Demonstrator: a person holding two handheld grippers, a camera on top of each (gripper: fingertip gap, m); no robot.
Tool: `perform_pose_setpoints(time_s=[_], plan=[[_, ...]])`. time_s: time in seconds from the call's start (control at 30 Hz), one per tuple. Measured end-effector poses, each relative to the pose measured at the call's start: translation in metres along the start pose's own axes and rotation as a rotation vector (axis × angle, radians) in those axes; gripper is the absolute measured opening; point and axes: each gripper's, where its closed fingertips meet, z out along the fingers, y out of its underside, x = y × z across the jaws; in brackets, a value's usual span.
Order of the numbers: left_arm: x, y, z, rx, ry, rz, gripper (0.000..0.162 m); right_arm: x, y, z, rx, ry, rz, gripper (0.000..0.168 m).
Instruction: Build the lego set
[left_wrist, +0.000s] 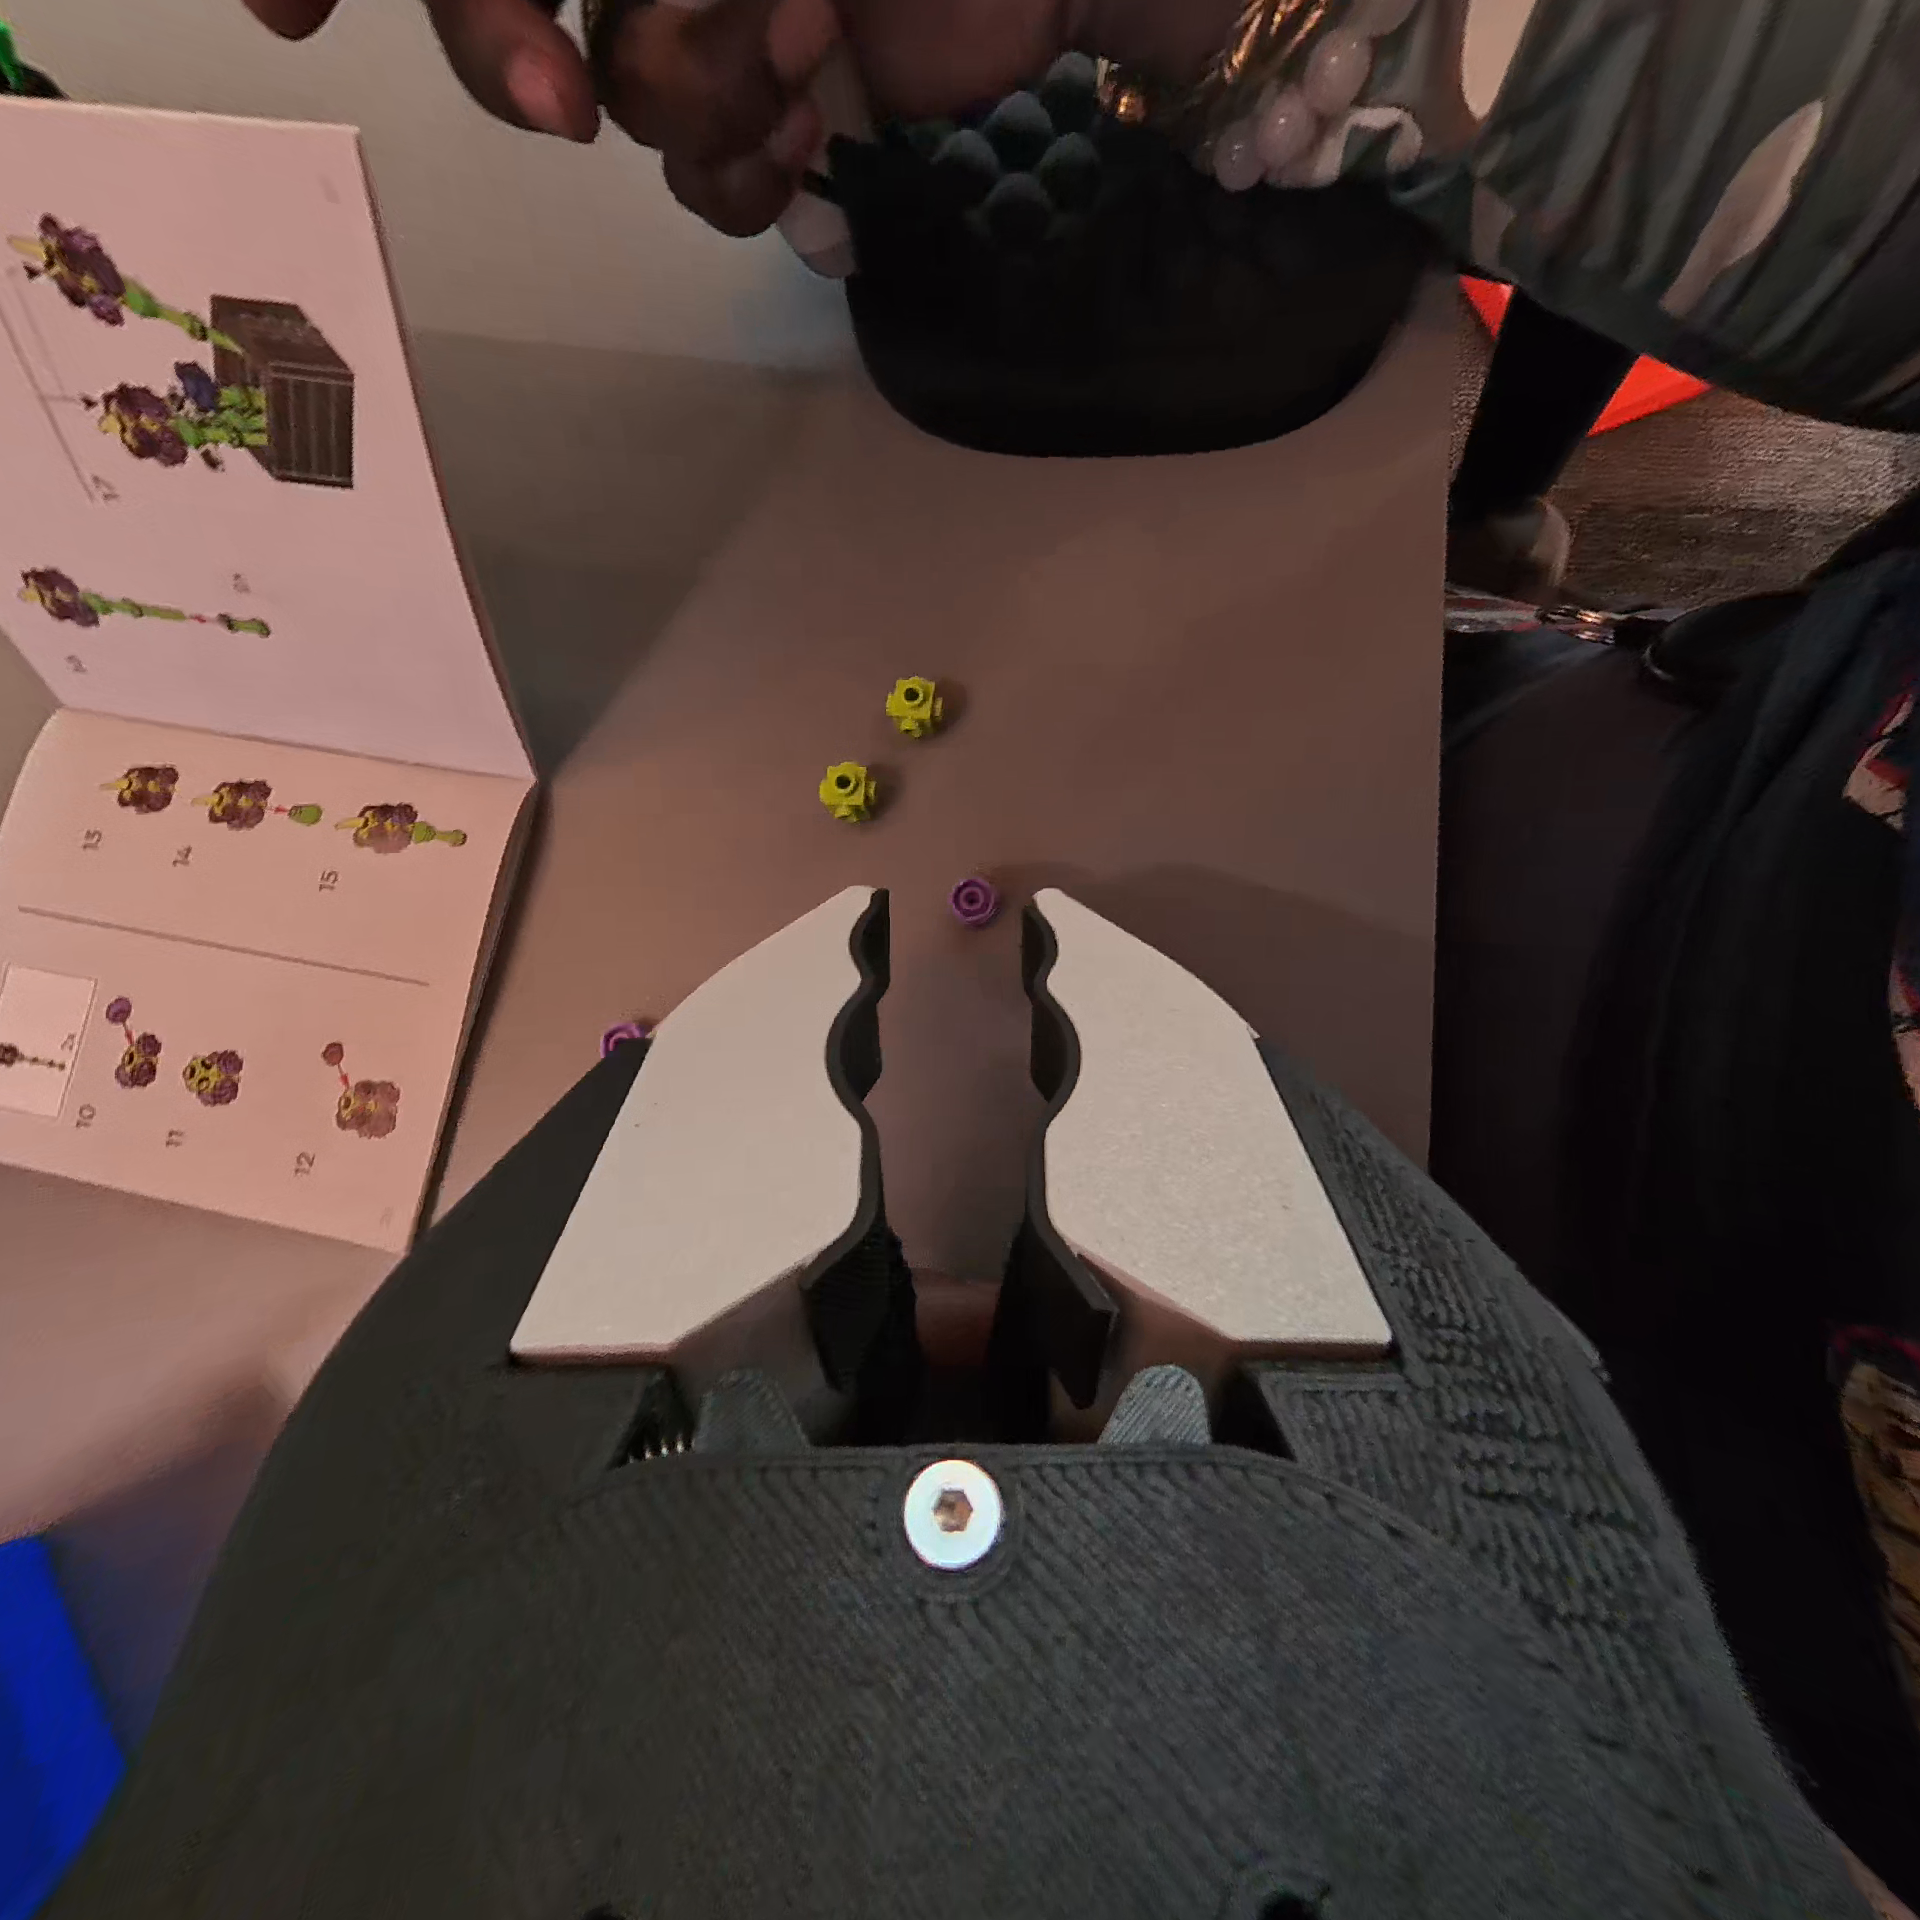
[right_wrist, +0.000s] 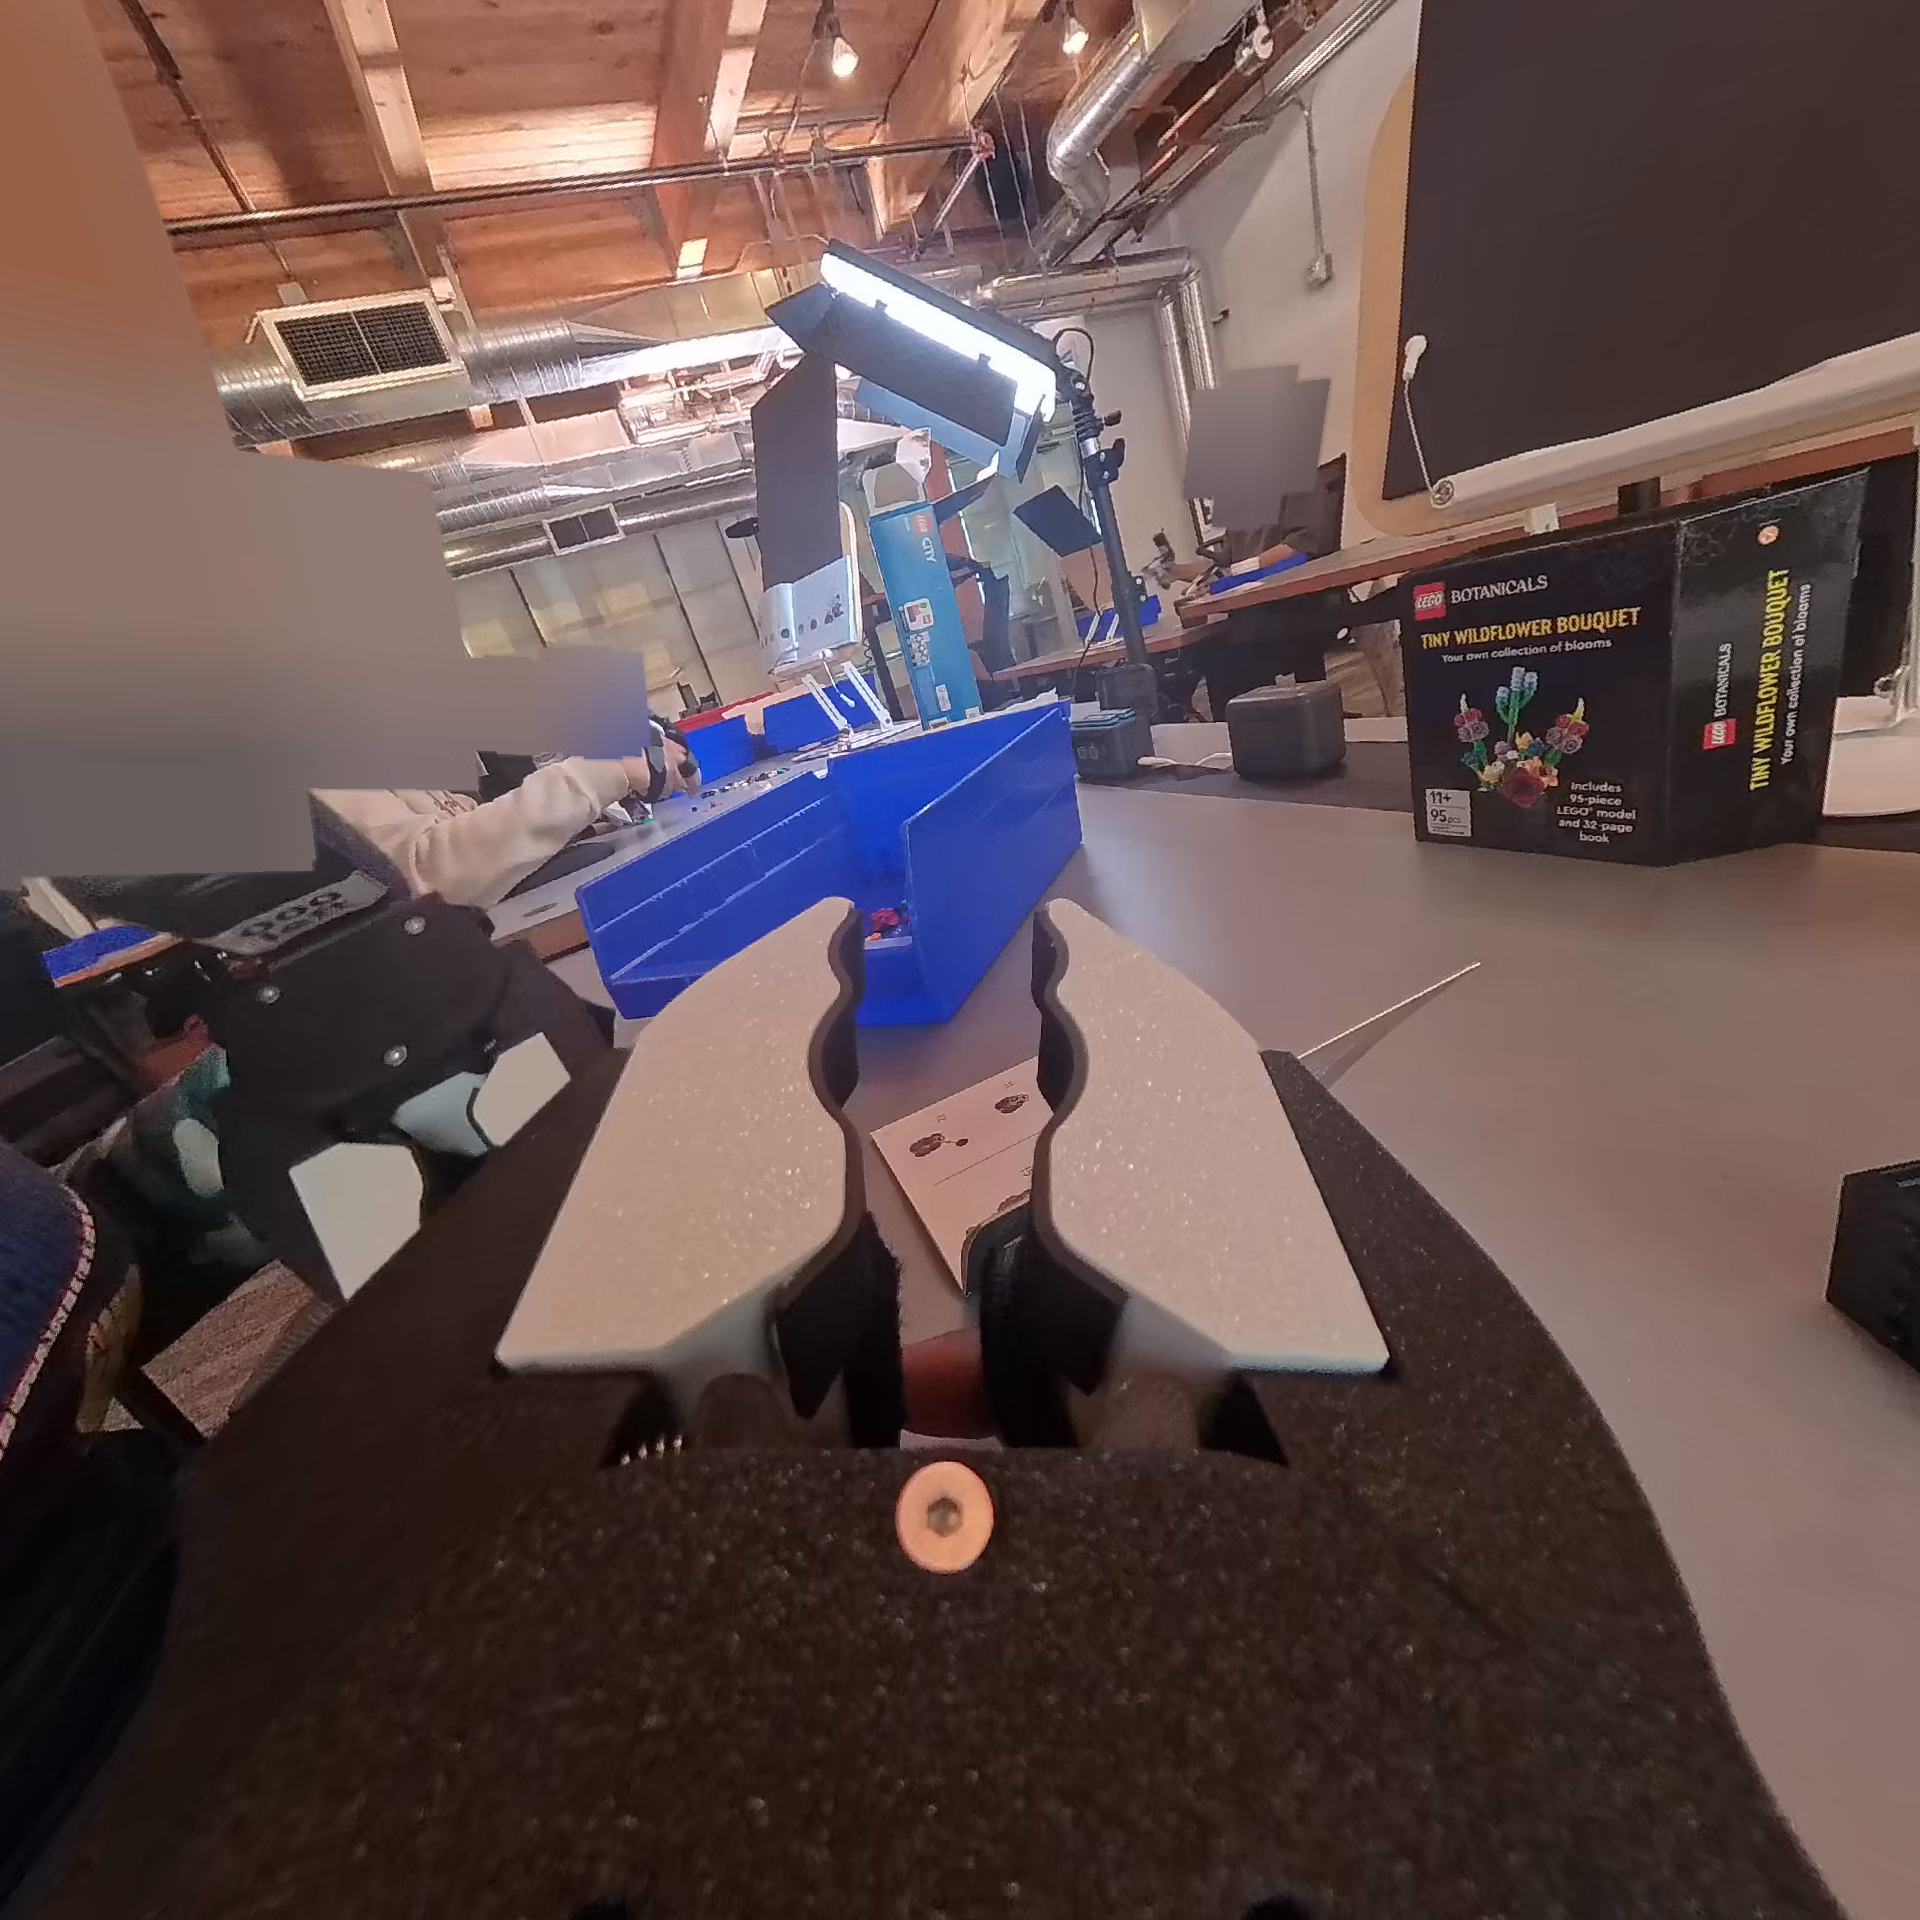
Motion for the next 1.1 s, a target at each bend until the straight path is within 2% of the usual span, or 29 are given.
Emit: perform_pose_setpoints(time_s=[0.1,0.4,0.67,1.1], plan=[[0.003,0.005,0.005,-0.006,-0.01,0.055,0.027,0.001,-0.001,-0.001,0.006,0.001,0.004,0.031],[-0.002,0.008,0.004,0.035,-0.002,-0.003,0.028,0.003,0.0,-0.001,0.009,0.005,0.025,0.031],[0.0,0.011,0.005,0.055,0.073,-0.065,0.028,0.001,0.0,-0.001,0.009,0.004,0.007,0.031],[0.006,0.007,0.001,0.117,0.137,-0.073,0.027,-0.001,0.005,0.003,-0.03,-0.001,-0.006,0.031]])
